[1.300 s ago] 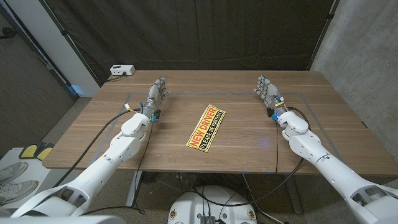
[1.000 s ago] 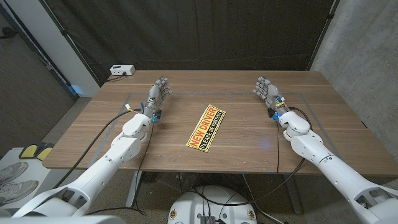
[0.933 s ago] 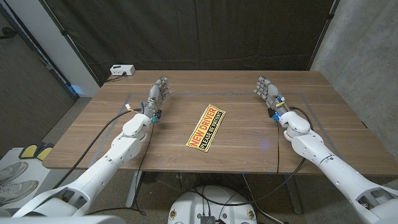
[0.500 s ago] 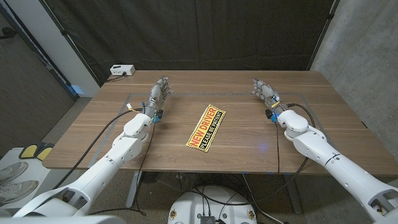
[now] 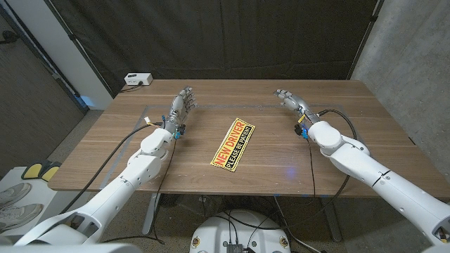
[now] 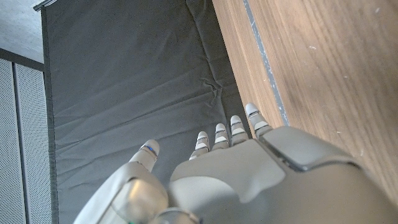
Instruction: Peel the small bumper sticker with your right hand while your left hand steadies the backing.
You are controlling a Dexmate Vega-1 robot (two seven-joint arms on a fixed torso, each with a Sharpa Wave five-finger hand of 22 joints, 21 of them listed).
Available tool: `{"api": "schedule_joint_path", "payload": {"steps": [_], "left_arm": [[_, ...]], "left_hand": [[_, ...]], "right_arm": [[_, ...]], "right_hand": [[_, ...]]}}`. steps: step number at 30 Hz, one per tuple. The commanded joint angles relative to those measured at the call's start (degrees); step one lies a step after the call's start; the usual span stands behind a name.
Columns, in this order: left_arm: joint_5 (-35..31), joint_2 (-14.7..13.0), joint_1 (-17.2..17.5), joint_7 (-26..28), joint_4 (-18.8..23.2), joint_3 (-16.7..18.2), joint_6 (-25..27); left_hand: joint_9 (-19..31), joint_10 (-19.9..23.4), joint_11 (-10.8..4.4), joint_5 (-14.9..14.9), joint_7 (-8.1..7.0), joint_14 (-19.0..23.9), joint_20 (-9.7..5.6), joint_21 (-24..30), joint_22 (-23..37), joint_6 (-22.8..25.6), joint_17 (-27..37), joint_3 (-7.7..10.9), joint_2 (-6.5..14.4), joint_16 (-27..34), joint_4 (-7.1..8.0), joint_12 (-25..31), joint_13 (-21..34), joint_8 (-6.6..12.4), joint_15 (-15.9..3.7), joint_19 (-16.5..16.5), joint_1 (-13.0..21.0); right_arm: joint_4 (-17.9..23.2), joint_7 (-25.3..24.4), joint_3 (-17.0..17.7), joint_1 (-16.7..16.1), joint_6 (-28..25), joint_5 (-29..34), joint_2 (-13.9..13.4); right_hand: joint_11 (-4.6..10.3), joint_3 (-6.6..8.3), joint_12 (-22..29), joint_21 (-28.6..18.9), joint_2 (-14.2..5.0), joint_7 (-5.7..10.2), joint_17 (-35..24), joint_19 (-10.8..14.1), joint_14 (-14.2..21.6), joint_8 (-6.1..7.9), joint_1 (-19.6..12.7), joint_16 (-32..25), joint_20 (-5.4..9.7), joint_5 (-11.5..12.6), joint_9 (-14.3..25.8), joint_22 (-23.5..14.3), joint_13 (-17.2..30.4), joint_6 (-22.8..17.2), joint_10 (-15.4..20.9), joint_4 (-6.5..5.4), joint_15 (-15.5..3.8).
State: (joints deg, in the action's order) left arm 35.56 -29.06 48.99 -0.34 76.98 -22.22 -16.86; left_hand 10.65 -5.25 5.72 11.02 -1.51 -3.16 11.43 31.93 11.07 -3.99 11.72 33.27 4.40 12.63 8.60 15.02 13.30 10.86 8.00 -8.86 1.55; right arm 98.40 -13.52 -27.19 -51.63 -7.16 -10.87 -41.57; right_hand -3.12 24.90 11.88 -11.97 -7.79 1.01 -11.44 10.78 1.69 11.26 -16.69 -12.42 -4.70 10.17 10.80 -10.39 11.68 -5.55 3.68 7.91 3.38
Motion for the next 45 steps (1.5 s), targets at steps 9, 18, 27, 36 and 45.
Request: {"api": "schedule_joint_path", "payload": {"steps": [9,18,27,36,45], "left_arm": [[0.7,-0.1,-0.2,-1.8,-0.5,-0.2,0.1],[0.9,0.0,-0.9,-3.0,-1.4,-0.4,-0.1],[1.1,0.4,-1.8,-4.3,-2.8,-0.7,-0.3],[1.3,1.0,-3.0,-5.7,-4.7,-1.1,-0.6],[1.4,1.1,-3.6,-6.7,-5.5,-1.3,-0.6]], "left_hand": [[-0.1,0.2,0.39,-0.1,-0.04,0.2,0.63,-0.2,0.2,0.5,0.0,-0.36,1.8,0.1,-0.13,-0.1,0.1,0.29,0.26,0.1,0.0],[-0.1,0.3,0.36,-0.1,-0.02,0.2,0.65,-0.3,0.2,0.6,0.0,-0.40,1.8,0.1,-0.12,-0.1,0.1,0.31,0.27,0.2,-0.1],[-0.1,0.3,0.43,-0.1,0.03,0.2,0.57,-0.3,0.2,0.8,0.0,-0.43,1.8,0.1,-0.11,-0.1,0.1,0.34,0.27,0.2,-0.1],[-0.1,0.4,0.45,0.0,0.05,0.2,0.54,-0.4,0.2,0.8,0.0,-0.48,1.8,0.0,-0.09,-0.1,0.1,0.31,0.24,0.3,-0.1],[-0.1,0.4,0.47,0.0,0.06,0.2,0.55,-0.5,0.2,0.8,0.0,-0.52,1.8,0.0,-0.07,-0.2,0.1,0.26,0.19,0.3,-0.1]], "right_arm": [[17.1,-1.0,-8.4,2.1,-20.7,16.7,-4.4],[20.3,2.4,-15.3,6.3,-32.7,25.5,-2.7],[23.0,4.4,-21.7,8.7,-42.2,34.2,-1.5],[24.7,7.4,-26.6,10.1,-47.5,40.4,-1.4],[24.8,10.5,-29.5,11.1,-49.6,43.4,-0.4]], "right_hand": [[0.50,0.31,0.5,0.0,0.42,0.14,0.0,0.3,0.7,0.52,-1.6,-0.1,-0.48,0.1,0.1,0.0,-0.1,-0.7,1.2,1.10,-0.51],[1.14,0.36,0.0,0.1,1.53,0.28,0.1,0.3,0.4,0.34,-2.7,0.2,-0.81,0.1,0.1,0.0,-0.1,-0.2,0.5,1.87,-0.97],[1.51,0.34,-0.3,0.1,2.43,0.11,0.1,0.1,-0.5,0.29,-3.7,0.6,-0.71,0.2,0.2,0.0,-0.1,0.1,-0.2,2.24,-1.38],[3.14,0.38,0.3,0.1,3.47,0.06,0.1,0.3,0.4,0.75,-5.2,0.3,-0.51,0.5,0.2,0.0,-0.1,-1.0,1.5,2.38,-2.20],[3.10,0.23,0.1,0.0,4.26,0.30,0.1,0.6,0.1,0.71,-6.0,0.4,-0.36,0.7,0.2,0.0,-0.1,-0.9,1.1,2.41,-2.39]]}}
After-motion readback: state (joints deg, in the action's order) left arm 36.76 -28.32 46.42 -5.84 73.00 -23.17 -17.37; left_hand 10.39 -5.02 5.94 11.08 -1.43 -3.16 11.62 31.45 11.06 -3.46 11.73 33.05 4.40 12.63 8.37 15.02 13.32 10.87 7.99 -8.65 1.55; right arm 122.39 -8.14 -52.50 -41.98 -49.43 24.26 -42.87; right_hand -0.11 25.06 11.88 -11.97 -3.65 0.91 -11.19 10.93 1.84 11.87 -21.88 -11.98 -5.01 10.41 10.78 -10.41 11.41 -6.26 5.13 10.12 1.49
